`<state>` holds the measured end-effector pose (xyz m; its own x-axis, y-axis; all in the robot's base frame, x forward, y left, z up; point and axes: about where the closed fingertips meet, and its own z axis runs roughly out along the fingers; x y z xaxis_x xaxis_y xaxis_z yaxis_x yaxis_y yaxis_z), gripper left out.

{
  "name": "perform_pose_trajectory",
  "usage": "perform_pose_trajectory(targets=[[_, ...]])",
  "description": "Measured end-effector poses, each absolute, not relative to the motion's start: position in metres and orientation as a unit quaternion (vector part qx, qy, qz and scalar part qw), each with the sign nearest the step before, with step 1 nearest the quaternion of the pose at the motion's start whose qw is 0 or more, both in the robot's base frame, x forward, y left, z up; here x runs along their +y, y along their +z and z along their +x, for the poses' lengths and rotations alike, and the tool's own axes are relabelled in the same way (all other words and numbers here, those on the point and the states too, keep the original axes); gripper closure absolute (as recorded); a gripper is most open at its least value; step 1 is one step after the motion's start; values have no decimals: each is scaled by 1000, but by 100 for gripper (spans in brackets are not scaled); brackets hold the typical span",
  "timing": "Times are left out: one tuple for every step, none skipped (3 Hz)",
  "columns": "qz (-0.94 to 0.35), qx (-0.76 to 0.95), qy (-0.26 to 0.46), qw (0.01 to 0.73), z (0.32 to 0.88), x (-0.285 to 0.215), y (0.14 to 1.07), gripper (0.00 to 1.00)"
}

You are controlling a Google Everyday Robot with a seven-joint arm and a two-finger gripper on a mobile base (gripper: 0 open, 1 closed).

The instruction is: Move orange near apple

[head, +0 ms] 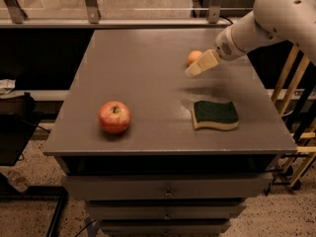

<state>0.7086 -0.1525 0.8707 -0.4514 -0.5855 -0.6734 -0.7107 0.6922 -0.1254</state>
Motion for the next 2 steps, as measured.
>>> perform_pose_trajectory(targets=[[-374,850,94,360,720,-149,863,0],[-369,851,100,360,728,-146,856,0]])
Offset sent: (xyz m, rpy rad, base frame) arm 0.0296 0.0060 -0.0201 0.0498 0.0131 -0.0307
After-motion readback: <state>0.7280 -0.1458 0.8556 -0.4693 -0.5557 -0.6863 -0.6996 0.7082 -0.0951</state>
